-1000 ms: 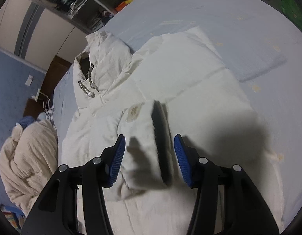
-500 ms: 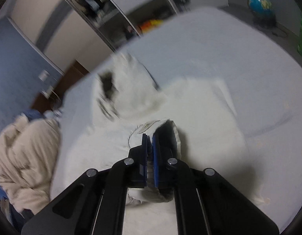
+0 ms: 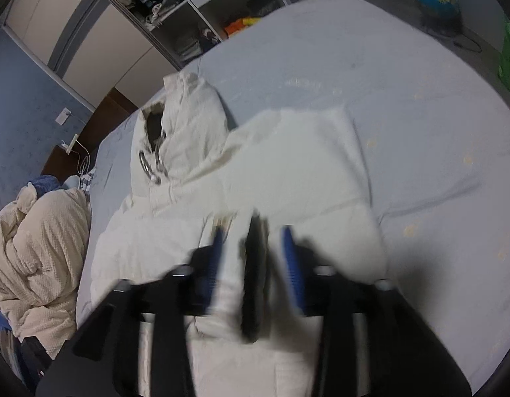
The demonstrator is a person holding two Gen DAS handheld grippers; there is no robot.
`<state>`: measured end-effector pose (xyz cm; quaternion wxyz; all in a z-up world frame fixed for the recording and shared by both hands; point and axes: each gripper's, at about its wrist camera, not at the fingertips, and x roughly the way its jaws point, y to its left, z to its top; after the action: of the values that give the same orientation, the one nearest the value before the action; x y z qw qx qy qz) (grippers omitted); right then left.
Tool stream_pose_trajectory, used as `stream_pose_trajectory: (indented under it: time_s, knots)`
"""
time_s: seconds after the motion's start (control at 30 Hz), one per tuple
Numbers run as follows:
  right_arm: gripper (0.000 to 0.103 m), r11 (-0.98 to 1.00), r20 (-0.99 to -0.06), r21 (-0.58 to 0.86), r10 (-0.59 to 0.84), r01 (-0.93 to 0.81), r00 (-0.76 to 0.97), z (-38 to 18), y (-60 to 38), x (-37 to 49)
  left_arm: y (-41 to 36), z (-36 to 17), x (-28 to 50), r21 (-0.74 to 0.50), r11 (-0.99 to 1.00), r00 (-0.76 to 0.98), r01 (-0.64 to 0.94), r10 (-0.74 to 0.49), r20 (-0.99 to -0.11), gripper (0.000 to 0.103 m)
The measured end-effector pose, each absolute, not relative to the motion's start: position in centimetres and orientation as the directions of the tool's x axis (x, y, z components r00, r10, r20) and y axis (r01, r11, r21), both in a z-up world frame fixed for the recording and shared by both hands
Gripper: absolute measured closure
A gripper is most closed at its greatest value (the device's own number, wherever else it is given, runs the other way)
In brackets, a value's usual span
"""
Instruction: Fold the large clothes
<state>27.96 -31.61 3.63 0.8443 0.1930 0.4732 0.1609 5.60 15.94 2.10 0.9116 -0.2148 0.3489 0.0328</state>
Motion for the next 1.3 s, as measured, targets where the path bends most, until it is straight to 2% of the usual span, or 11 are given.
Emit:
stream_pose_trajectory:
  time_s: [0.1, 0.27, 0.37, 0.53, 0.67, 0.87, 1.0, 1.13, 1.3]
  knots:
    - [0.049, 0.871, -0.727, 0.478, 0.464, -0.112, 0.506, 4.7, -32.1, 29.3, 14.7, 2.7, 7.5, -0.328, 0.931, 0.756, -0.158, -0.100, -0.647, 0.012]
    - [0.045, 0.861, -0.724, 0.484, 0.496, -0.159, 0.479, 5.9, -31.1, 32.6, 13.5, 2.7, 12.1, -0.353, 0.929, 0.754, -0.111, -0.153, -0.638, 0.012]
    - [0.044, 0.852, -0.724, 0.491, 0.515, -0.180, 0.459, 6.1, -29.9, 35.3, 12.8, 2.3, 14.9, -0.343, 0.933, 0.753, -0.109, -0.148, -0.641, 0.008]
    - [0.044, 0.824, -0.715, 0.526, 0.563, -0.211, 0.414, 5.6, -26.8, 40.7, 12.3, 0.6, 18.3, -0.331, 0.938, 0.762, -0.104, -0.139, -0.632, 0.008]
    - [0.039, 0.807, -0.710, 0.537, 0.590, -0.247, 0.385, 4.9, -23.5, 45.6, 13.2, -2.2, 18.8, -0.361, 0.922, 0.754, -0.138, -0.139, -0.642, 0.008]
    - [0.037, 0.785, -0.705, 0.558, 0.619, -0.268, 0.347, 2.3, -18.8, 52.4, 13.9, -4.0, 19.2, -0.393, 0.911, 0.759, -0.124, -0.168, -0.629, 0.007]
    - [0.036, 0.771, -0.711, 0.570, 0.636, -0.284, 0.299, -0.2, -15.9, 55.9, 13.5, -4.8, 19.1, -0.361, 0.924, 0.758, -0.126, -0.145, -0.636, 0.007]
    - [0.027, 0.770, -0.719, 0.562, 0.635, -0.301, 0.282, -2.3, -13.7, 58.7, 13.4, -5.0, 19.1, -0.351, 0.928, 0.760, -0.125, -0.138, -0.635, 0.007]
    - [0.026, 0.747, -0.703, 0.607, 0.663, -0.271, 0.255, -4.7, -12.7, 61.9, 13.3, -5.1, 19.0, -0.356, 0.927, 0.764, -0.122, -0.141, -0.630, 0.007]
